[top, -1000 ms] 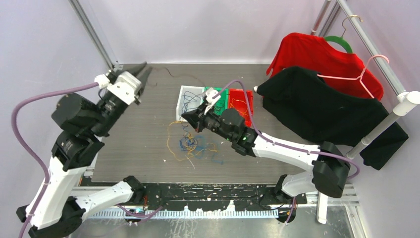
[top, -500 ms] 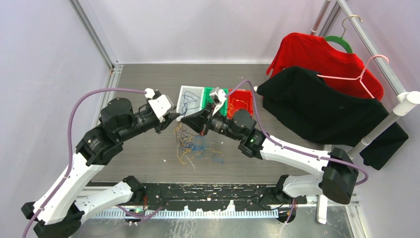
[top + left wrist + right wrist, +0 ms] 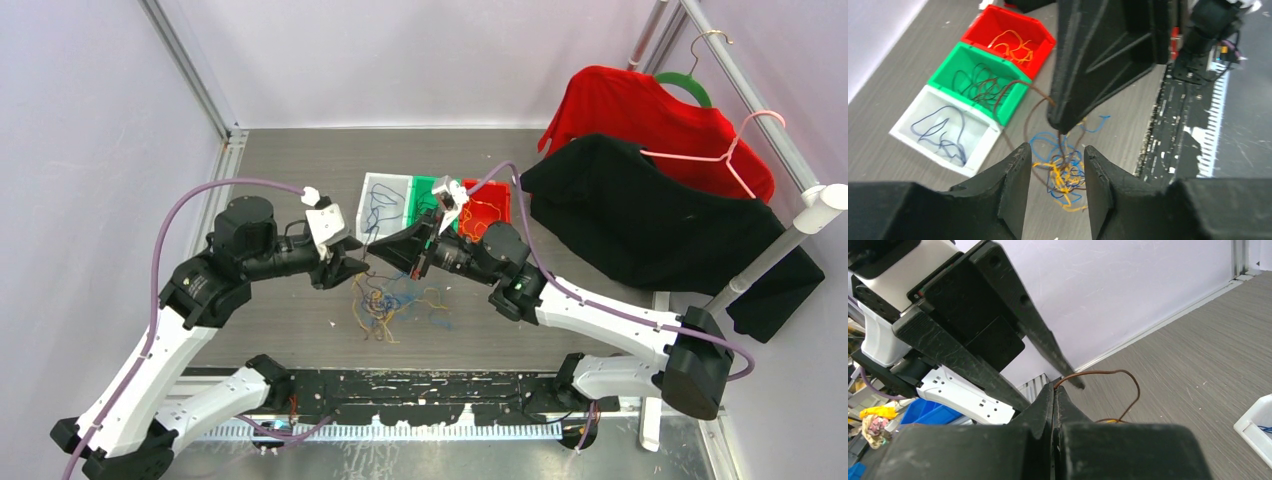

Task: Untangle the cables
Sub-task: Untie the cable.

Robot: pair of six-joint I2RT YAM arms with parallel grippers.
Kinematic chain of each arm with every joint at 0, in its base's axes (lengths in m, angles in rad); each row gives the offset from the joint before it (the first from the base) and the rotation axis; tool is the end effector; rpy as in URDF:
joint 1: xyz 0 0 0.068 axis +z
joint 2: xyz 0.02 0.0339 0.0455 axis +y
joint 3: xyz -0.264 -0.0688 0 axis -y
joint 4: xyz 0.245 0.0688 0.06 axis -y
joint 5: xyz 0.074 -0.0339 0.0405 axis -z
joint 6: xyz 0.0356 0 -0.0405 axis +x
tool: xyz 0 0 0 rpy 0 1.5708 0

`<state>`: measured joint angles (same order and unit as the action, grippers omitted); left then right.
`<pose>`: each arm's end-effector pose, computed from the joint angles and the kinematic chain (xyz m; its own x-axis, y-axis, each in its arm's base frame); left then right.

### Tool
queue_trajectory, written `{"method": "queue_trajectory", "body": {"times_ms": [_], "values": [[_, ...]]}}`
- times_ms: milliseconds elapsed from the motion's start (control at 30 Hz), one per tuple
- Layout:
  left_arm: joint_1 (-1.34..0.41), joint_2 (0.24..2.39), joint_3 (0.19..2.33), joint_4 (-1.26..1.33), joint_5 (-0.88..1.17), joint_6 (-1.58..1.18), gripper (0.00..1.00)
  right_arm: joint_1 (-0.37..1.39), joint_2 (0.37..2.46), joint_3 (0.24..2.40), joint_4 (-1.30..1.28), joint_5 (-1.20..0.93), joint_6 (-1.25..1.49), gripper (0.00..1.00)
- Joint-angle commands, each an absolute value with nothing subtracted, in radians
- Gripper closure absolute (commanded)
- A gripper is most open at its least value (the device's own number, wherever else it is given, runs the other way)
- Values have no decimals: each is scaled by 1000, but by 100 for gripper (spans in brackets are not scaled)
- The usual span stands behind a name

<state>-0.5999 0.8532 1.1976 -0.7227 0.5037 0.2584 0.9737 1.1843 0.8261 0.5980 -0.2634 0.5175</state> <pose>0.1178 -0.1014 0.4127 -0.0738 0.3216 -0.9440 0.9139 0.4008 0.0651 0.1477 0.2337 0.3541 -0.3493 0.3358 -0.8748 -0.8835 0.1928 0.4268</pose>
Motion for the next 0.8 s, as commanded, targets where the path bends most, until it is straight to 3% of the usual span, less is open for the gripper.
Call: {"method": "queue_trajectory", "body": {"times_ms": [0, 133, 367, 500, 600, 667, 767], "values": [[-597, 844, 1199, -676, 678, 230, 60, 971, 1178, 876, 642, -297, 551, 99], [-596, 868, 1224, -763, 796, 254, 63, 971, 1182, 884, 634, -295, 552, 99], [-597, 836, 1142, -579, 522, 137, 81, 970, 1199, 906, 627, -317, 575, 99], [-597, 826, 1123, -575, 571, 57, 64, 970, 1203, 909, 627, -301, 584, 99], [-597, 815, 1110, -560, 621, 1, 58, 970, 1212, 918, 627, -307, 593, 99], [-597, 811, 1102, -557, 614, 0, 62, 970, 1218, 922, 624, -310, 596, 99], [-597, 810, 1088, -537, 474, -22, 81, 971, 1224, 930, 621, -322, 604, 99]]}}
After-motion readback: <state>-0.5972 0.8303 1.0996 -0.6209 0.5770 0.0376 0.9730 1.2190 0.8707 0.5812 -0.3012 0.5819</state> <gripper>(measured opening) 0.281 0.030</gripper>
